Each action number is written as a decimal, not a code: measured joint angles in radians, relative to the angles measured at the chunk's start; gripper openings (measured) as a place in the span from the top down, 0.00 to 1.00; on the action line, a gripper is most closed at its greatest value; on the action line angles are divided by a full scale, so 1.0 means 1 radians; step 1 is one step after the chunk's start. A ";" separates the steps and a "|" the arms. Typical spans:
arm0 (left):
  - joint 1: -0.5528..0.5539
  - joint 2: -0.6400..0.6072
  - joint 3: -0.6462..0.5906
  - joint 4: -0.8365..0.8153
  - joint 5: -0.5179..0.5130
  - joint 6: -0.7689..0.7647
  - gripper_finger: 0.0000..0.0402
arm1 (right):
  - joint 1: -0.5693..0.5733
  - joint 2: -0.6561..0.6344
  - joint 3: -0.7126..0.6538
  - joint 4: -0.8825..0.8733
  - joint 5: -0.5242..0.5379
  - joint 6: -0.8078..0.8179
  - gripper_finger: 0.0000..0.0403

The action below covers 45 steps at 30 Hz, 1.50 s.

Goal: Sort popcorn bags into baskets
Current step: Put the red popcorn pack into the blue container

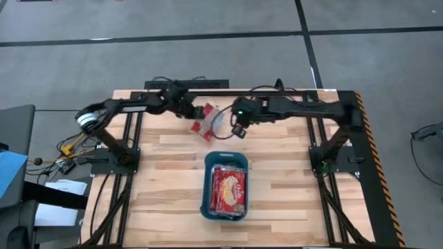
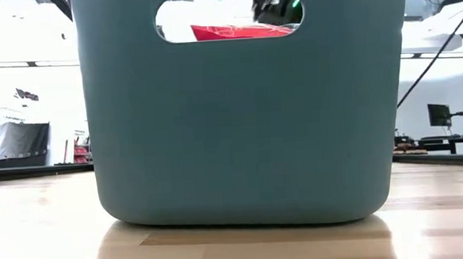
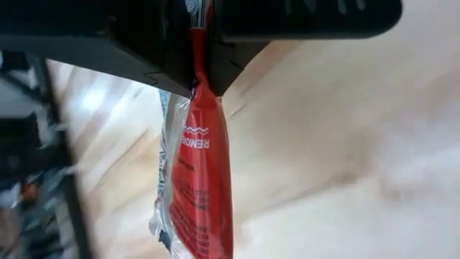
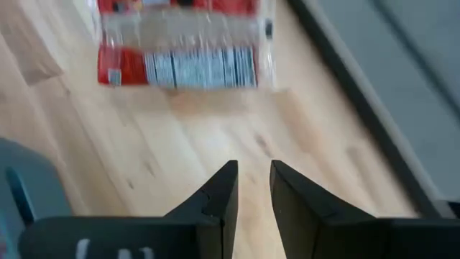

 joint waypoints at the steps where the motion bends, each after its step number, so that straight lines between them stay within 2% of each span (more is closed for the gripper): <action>1: -0.002 -0.039 0.000 -0.002 -0.012 -0.010 0.99 | 0.011 -0.031 0.000 -0.026 0.034 0.000 0.74; 5: -0.032 -0.228 0.003 -0.012 -0.024 -0.066 0.99 | 0.038 -0.148 0.000 -0.127 0.145 0.031 0.74; 7: -0.073 -0.326 0.003 -0.065 -0.081 -0.092 0.99 | 0.043 -0.200 0.000 -0.177 0.186 0.065 0.74; 10: -0.182 -0.456 0.003 -0.149 -0.228 -0.138 1.00 | 0.043 -0.266 0.000 -0.249 0.233 0.125 0.74; 14: -0.409 -0.567 -0.004 -0.174 -0.480 -0.282 1.00 | 0.043 -0.328 0.001 -0.307 0.259 0.170 0.74; 19: -0.754 -0.583 -0.008 -0.160 -0.804 -0.487 1.00 | 0.046 -0.372 0.001 -0.333 0.259 0.190 0.74; 23: -0.983 -0.517 -0.008 -0.130 -1.064 -0.653 0.99 | 0.058 -0.378 0.001 -0.356 0.262 0.209 0.74; 26: -1.088 -0.436 -0.008 -0.072 -1.165 -0.751 0.99 | 0.073 -0.377 0.001 -0.379 0.277 0.211 0.74; 30: -1.141 -0.305 -0.008 0.052 -1.186 -0.828 0.98 | 0.098 -0.368 0.000 -0.389 0.280 0.228 0.74; 36: -1.147 -0.132 -0.001 0.251 -1.129 -0.896 0.98 | 0.136 -0.369 0.000 -0.411 0.291 0.250 0.74; 45: -1.147 0.041 0.091 0.256 -1.030 -0.958 0.98 | 0.179 -0.370 0.001 -0.438 0.311 0.276 0.74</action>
